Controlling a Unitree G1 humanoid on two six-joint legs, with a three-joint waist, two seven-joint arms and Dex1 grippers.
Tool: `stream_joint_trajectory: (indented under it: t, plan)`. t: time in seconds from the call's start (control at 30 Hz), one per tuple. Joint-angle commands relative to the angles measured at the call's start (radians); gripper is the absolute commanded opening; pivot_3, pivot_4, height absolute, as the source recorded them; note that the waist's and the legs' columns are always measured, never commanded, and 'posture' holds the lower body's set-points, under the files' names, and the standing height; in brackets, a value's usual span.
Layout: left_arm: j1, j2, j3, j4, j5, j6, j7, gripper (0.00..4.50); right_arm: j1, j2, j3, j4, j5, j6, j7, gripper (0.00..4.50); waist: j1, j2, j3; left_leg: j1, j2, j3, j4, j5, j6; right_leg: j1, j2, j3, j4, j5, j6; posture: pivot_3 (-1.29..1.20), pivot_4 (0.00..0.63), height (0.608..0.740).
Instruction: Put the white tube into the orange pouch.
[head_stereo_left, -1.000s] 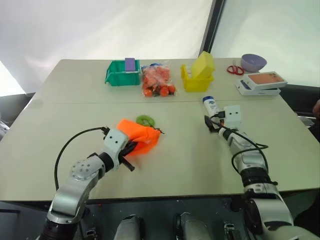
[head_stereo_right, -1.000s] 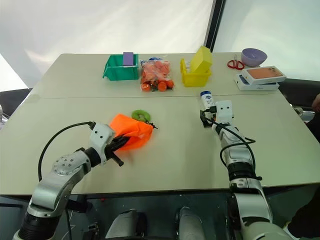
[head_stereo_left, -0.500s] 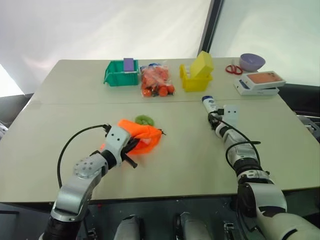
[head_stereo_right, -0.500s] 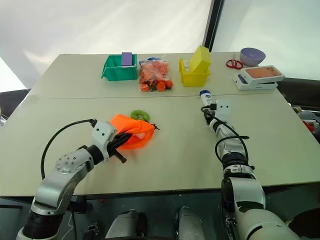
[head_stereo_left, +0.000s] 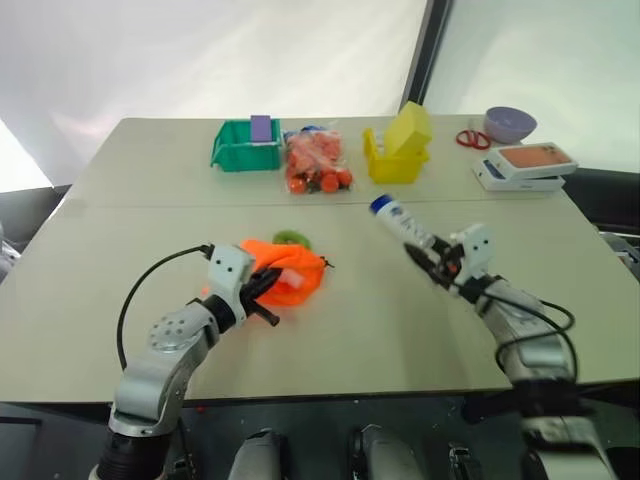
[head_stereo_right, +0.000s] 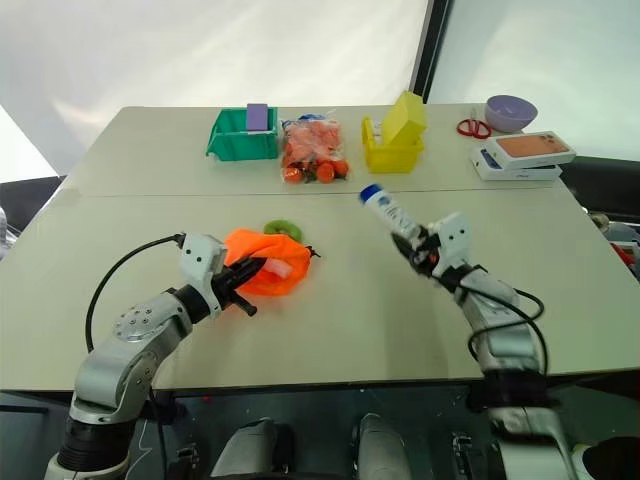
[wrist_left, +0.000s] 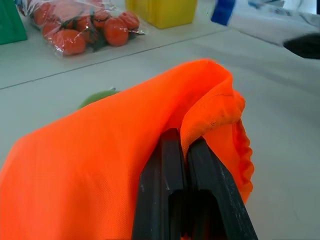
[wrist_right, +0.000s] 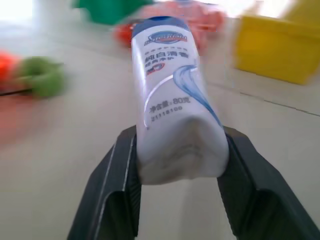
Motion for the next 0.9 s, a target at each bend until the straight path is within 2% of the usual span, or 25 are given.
stream_joint_trajectory:
  t: [0.03,0.13,0.3,0.63,0.9]
  plan:
    - [-0.01,0.005,0.034,-0.015,-0.064,0.01,-0.025,0.0,0.094,-0.074,0.04,-0.27,0.136,0.14,0.119,1.57,-0.002,-0.001,0.0,0.0,0.0,0.0,0.0,0.0,0.0,0.0,-0.001,0.0,0.0,-0.001,-0.001,0.0,0.15,0.74]
    - [-0.006,0.018,0.047,-0.02,-0.106,0.024,-0.046,0.0,0.122,-0.07,0.084,-0.358,0.163,0.217,0.104,1.57,-0.005,-0.002,0.0,0.001,0.0,0.0,0.001,0.0,0.0,0.0,0.0,0.0,-0.001,-0.002,-0.003,0.0,0.15,0.74]
    - [0.006,0.039,0.061,-0.034,-0.15,0.039,-0.052,0.0,0.103,-0.033,0.158,-0.396,0.123,0.267,0.047,1.57,0.003,-0.002,0.0,0.002,-0.001,-0.002,0.001,0.0,0.0,-0.001,-0.001,0.0,-0.001,-0.002,-0.004,0.0,0.15,0.74]
    - [0.033,0.072,0.055,-0.077,-0.206,0.054,-0.061,0.0,0.0,0.058,0.254,-0.316,0.042,0.268,-0.021,1.57,0.015,-0.003,0.0,-0.003,-0.002,-0.001,0.001,-0.001,0.001,-0.004,0.0,0.0,-0.002,-0.001,-0.006,0.0,0.15,0.74]
    - [0.05,0.09,0.033,-0.099,-0.207,0.05,-0.069,0.0,-0.078,0.125,0.378,-0.267,-0.093,0.262,-0.062,1.57,0.021,-0.003,0.0,-0.003,-0.002,-0.001,0.001,-0.001,0.001,-0.004,0.0,0.0,-0.002,-0.001,-0.006,0.0,0.15,0.74]
